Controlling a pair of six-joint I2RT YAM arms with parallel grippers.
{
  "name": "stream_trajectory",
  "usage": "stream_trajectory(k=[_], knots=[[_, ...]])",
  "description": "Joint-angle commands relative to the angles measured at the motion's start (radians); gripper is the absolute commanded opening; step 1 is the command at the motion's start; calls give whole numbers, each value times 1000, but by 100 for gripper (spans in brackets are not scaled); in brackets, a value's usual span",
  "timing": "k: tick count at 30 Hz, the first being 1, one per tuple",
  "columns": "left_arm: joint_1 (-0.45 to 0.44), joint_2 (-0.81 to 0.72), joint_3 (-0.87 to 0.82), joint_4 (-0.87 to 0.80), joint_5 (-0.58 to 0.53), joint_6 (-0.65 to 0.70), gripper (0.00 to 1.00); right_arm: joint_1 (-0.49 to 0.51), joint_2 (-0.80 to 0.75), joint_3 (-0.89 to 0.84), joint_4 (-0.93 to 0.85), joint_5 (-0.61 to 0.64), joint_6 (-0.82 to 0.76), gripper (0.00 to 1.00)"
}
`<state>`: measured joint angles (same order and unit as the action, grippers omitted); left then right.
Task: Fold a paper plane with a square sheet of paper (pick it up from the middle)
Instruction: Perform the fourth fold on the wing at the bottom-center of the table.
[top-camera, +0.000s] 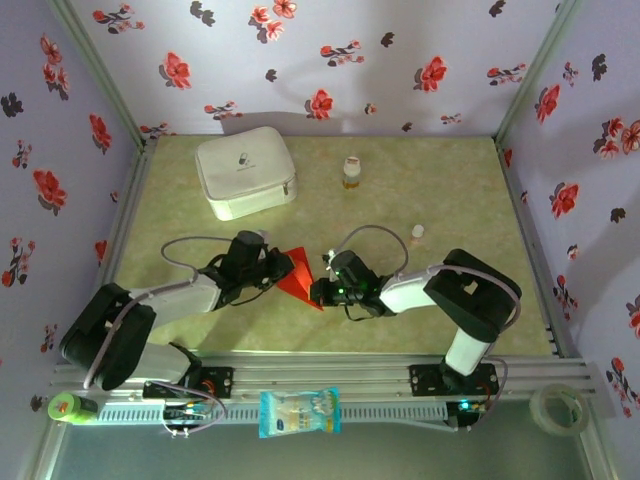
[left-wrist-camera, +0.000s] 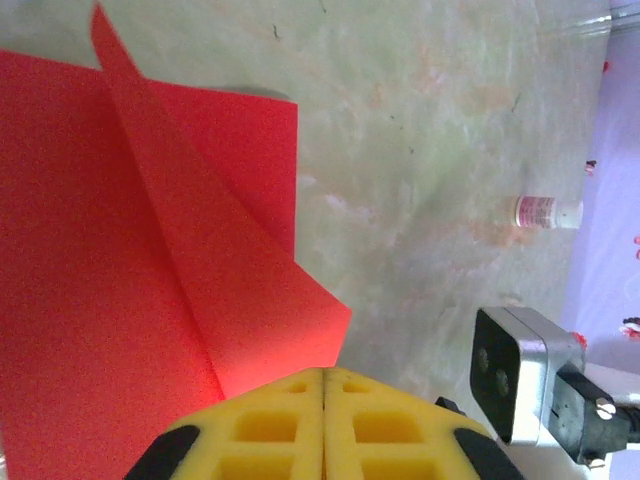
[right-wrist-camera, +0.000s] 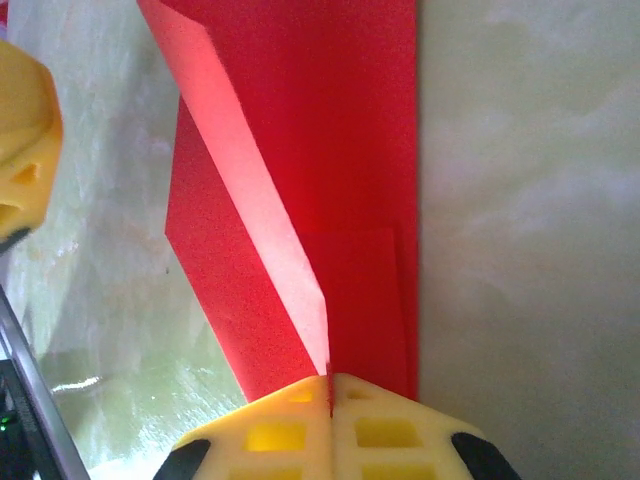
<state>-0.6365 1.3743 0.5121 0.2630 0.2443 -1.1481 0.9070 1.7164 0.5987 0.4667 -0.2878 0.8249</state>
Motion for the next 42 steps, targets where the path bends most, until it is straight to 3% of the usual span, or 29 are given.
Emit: stream_trajectory(k=[1,14,28,42], knots=[[7,39,-17,88,37,-3,7,0,47,22,-51,-34,40,6],[8,182,1,188,32,-17,7,-5,62,18,-58,-27,66,9],[8,230,17,194,35,-7,8,-12,61,16,-88,-27,69,6],[8,239,22,194,46,7,8,-21,34,2,-52,-23,127,14]])
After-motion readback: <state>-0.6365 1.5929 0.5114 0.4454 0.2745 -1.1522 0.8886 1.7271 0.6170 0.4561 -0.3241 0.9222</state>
